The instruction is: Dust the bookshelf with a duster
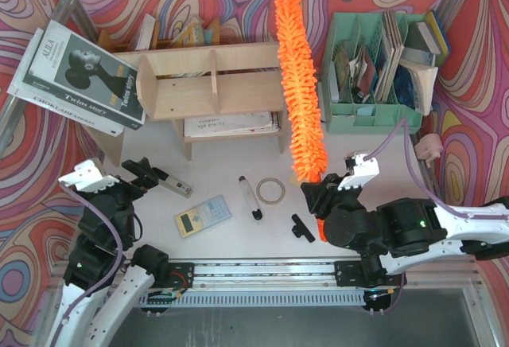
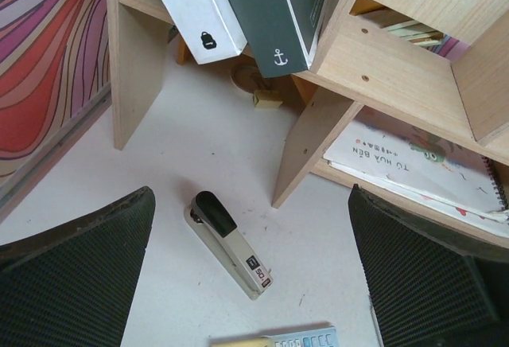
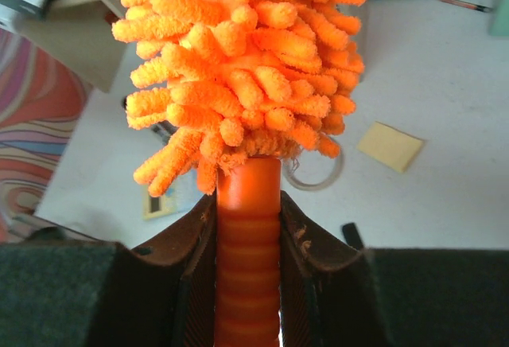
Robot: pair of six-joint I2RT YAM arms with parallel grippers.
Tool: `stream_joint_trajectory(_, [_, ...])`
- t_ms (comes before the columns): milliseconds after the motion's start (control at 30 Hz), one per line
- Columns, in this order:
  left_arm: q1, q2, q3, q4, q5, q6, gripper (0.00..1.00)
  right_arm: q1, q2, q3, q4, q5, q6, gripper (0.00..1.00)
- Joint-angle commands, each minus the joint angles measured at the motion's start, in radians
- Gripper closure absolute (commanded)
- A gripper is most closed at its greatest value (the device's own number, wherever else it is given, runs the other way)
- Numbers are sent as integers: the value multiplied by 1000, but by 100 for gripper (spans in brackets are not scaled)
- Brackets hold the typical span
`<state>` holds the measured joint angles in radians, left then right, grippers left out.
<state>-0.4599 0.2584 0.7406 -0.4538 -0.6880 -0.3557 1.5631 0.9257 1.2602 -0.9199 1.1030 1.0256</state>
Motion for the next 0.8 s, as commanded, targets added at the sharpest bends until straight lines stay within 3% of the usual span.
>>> stream_joint_trajectory(0, [6, 6, 11, 1, -2, 1, 2, -9, -5, -38, -206, 72, 178, 100])
stream_joint_trajectory(333, [5, 30, 11, -3, -16, 6, 2, -32, -91, -193, -209, 77, 250, 100])
stream_joint_trajectory(567, [5, 51, 13, -3, -19, 11, 2, -64, -127, -280, -108, 48, 173, 100])
stream_joint_trajectory(767, [5, 56, 14, -7, -23, 11, 2, -192, -108, -322, 146, -59, -99, 100])
